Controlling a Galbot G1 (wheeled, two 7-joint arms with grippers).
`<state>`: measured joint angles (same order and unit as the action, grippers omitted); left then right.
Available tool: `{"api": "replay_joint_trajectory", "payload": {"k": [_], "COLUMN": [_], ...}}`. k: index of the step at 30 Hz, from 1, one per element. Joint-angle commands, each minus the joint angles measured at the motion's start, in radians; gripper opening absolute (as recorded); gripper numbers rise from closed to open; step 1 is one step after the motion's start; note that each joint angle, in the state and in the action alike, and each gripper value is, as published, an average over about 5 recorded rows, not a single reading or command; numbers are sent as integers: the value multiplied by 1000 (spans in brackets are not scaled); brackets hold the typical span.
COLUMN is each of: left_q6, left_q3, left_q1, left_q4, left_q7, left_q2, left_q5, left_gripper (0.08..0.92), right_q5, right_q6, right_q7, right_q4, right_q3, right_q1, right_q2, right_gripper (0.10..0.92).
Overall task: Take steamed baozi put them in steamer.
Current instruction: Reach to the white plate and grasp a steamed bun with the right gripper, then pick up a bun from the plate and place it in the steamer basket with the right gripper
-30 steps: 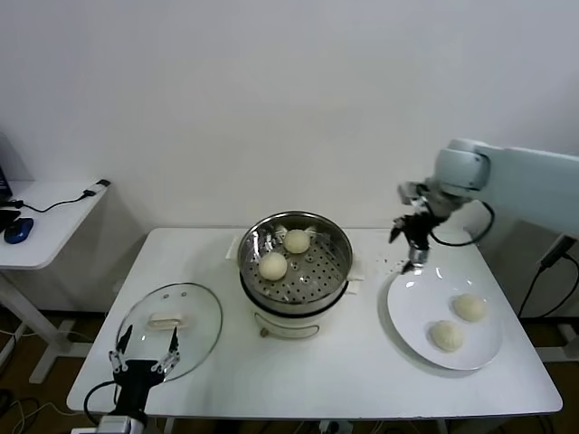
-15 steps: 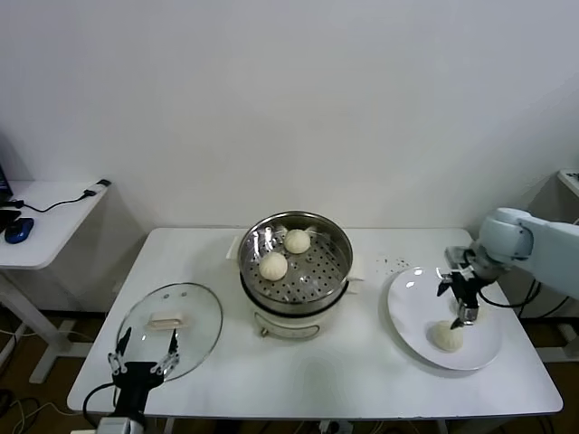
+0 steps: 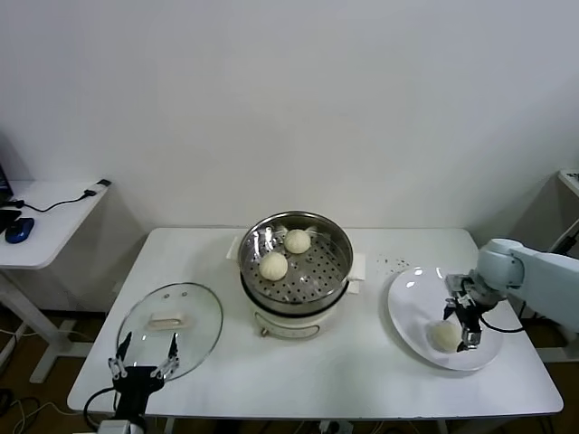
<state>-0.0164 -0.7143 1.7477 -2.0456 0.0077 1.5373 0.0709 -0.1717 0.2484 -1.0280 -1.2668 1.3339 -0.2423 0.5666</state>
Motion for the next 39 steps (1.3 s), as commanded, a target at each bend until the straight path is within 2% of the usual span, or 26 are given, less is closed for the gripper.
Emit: {"api": "replay_joint_trajectory", "payload": {"k": [1, 7, 17, 25, 28, 34, 39], "left_q6": [0, -1, -1, -2, -1, 1, 3], "left_q3": [-2, -2, -1, 0, -1, 1, 2], "left_q1": [1, 1, 3, 6, 4, 5, 4], "left_q4": [3, 5, 2, -2, -4, -6, -10], "left_q7": [0, 0, 0, 1, 1, 1, 1], "left_q2": [-2, -1, -2, -5, -7, -9, -8], "left_q5": [-1, -1, 0, -1, -2, -3, 0], "left_gripper": [823, 823, 823, 823, 823, 823, 823], "right_q5": [25, 27, 29, 35, 63, 185, 133], "right_q6": [1, -1, -7, -68, -167, -517, -703], "right_q7": [11, -2, -21, -47, -80, -158, -165], "right_q4": [42, 46, 43, 31, 5, -17, 5], "right_q3": [-49, -48, -36, -6, 36, 147, 212], "right_q1": [69, 61, 32, -54, -162, -486, -682], "right_q2": [35, 42, 36, 34, 49, 192, 361], "right_gripper": [823, 814, 646, 597, 594, 592, 597]}}
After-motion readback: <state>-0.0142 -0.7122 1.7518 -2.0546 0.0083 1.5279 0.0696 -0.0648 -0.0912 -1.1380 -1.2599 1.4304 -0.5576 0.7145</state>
